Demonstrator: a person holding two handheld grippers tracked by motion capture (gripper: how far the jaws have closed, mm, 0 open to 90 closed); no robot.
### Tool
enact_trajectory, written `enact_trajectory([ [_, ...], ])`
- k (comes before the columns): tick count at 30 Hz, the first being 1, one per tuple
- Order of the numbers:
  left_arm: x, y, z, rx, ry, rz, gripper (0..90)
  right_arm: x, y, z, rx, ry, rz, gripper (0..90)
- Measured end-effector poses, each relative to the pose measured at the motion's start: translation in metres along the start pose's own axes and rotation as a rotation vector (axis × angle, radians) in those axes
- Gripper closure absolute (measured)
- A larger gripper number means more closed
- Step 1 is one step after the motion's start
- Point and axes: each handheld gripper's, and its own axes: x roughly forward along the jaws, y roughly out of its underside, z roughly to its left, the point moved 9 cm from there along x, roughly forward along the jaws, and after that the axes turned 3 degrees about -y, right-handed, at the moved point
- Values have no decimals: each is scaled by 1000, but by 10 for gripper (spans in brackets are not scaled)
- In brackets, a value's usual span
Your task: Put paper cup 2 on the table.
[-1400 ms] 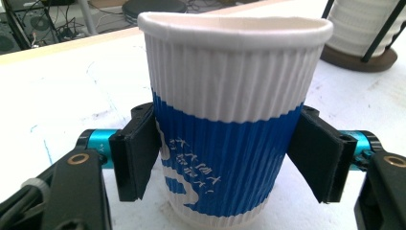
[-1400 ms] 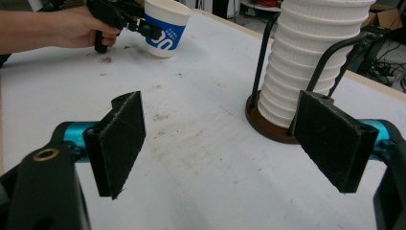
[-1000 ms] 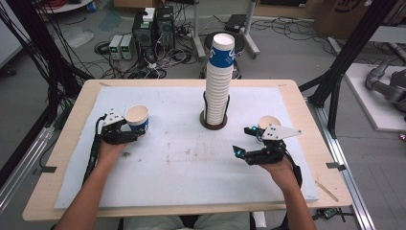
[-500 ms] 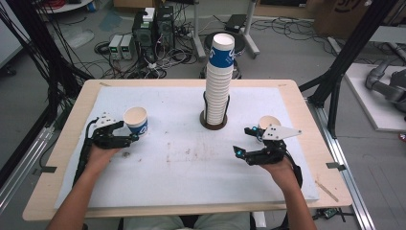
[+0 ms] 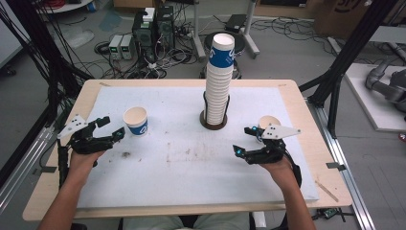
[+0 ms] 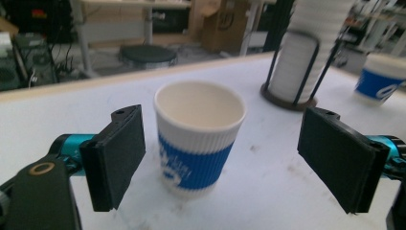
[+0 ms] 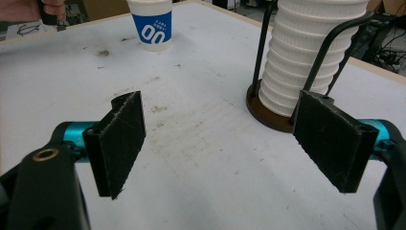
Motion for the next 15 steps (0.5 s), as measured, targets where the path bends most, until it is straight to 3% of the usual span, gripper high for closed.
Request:
enact_trajectory([
  [7, -4, -26, -22, 13, 57, -76, 165, -6, 3, -6, 12, 47, 7, 189],
  [15, 6, -30, -52, 48, 103, -98, 163, -18, 10, -18, 46, 141, 32, 189],
])
